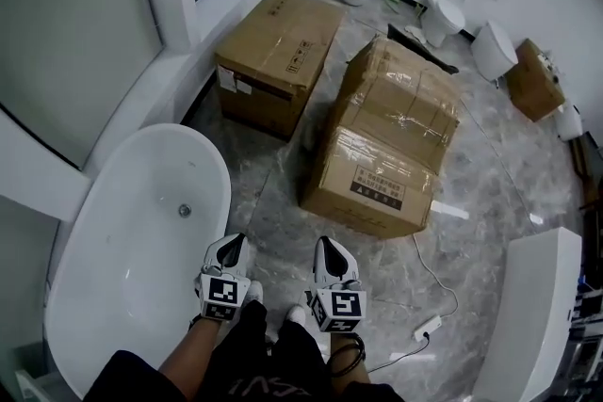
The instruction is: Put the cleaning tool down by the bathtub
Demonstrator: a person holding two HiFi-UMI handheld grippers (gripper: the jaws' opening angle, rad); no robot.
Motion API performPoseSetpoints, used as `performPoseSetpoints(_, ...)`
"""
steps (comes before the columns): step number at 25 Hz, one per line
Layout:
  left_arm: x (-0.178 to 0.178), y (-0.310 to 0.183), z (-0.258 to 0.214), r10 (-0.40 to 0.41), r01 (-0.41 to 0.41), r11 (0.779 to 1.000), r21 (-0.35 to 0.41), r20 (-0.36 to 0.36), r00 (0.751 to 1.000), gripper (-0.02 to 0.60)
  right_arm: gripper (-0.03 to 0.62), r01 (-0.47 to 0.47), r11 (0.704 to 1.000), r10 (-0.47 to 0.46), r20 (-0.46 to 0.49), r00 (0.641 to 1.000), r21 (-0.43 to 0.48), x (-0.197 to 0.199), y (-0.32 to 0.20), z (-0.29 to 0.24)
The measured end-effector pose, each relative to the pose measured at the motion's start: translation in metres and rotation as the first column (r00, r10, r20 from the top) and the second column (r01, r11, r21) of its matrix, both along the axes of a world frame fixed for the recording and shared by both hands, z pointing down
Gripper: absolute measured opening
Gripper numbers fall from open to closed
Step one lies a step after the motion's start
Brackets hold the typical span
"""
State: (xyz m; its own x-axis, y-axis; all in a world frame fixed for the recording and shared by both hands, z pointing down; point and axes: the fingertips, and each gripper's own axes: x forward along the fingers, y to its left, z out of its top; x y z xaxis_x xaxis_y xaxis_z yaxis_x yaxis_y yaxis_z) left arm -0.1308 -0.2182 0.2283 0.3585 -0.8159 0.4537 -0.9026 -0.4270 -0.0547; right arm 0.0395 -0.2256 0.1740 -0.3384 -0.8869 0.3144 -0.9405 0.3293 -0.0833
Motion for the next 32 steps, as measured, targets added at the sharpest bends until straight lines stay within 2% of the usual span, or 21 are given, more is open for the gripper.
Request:
performPoseSetpoints(9, 0.026, 0.012, -0.074, -0.044, 0.047, 0.991, 0.126, -0.029, 0.999, 0.0, 0.015, 0.09, 0.992, -0.092, 0.012, 0.996, 0.084, 0.018, 0.008, -0.057)
performPoseSetpoints(14, 0.04, 0.032, -0.116, -0.086, 0.095, 0.982, 0.162, -0.062, 0.994, 0.0, 0.014, 0.128, 0.985, -0.132, 0.032, 0.991, 0.112, 0.033, 0.024, -0.08)
performPoseSetpoints(20, 0.047, 0.046, -0.141, -0.11, 0.125, 0.961, 0.246, -0.075, 0.991, 0.0, 0.012, 0.147, 0.976, -0.154, 0.036, 0.987, 0.162, 0.046, 0.04, -0.109)
performPoseSetpoints(24, 0.055, 0.053, -0.157, -0.115, 0.127, 0.953, 0.276, -0.059, 0.992, 0.0, 0.012, 0.164, 0.964, -0.173, 0.025, 0.985, 0.208, 0.059, 0.049, -0.119)
performPoseSetpoints(26, 0.061, 0.056, -0.166, -0.123, 0.131, 0.946, 0.296, -0.046, 0.991, 0.0, 0.012, 0.175, 0.962, -0.184, 0.023, 0.983, 0.211, 0.065, 0.054, -0.123)
performPoseSetpoints(29, 0.069, 0.06, -0.177, -0.141, 0.156, 0.941, 0.3, -0.071, 0.987, 0.0, 0.012, 0.194, 0.957, -0.202, 0.012, 0.979, 0.215, 0.068, 0.058, -0.126)
performPoseSetpoints(32, 0.071, 0.063, -0.179, -0.146, 0.153, 0.936, 0.318, -0.048, 0.988, 0.0, 0.011, 0.201, 0.954, -0.209, 0.015, 0.978, 0.221, 0.071, 0.059, -0.126)
